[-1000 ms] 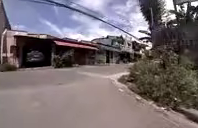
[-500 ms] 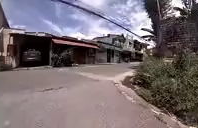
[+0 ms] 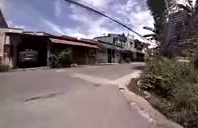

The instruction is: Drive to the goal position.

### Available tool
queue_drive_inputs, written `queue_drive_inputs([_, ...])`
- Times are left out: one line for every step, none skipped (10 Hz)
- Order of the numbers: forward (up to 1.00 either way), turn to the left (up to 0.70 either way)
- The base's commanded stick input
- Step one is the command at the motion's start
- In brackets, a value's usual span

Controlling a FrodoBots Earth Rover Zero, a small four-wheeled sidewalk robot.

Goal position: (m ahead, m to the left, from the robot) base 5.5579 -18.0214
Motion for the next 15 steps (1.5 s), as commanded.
queue_drive_inputs([1.0, 0.0])
queue_drive_inputs([1.0, 0.0])
queue_drive_inputs([1.0, 0.0])
queue_drive_inputs([1.0, 0.0])
queue_drive_inputs([1.0, 0.0])
queue_drive_inputs([1.0, 0.0])
queue_drive_inputs([1.0, -0.02])
queue_drive_inputs([1.0, -0.17])
queue_drive_inputs([1.0, -0.4])
queue_drive_inputs([1.0, -0.4])
queue_drive_inputs([1.0, -0.4])
queue_drive_inputs([1.0, -0.18])
queue_drive_inputs([1.0, 0.0])
queue_drive_inputs([1.0, 0.0])
queue_drive_inputs([1.0, 0.0])
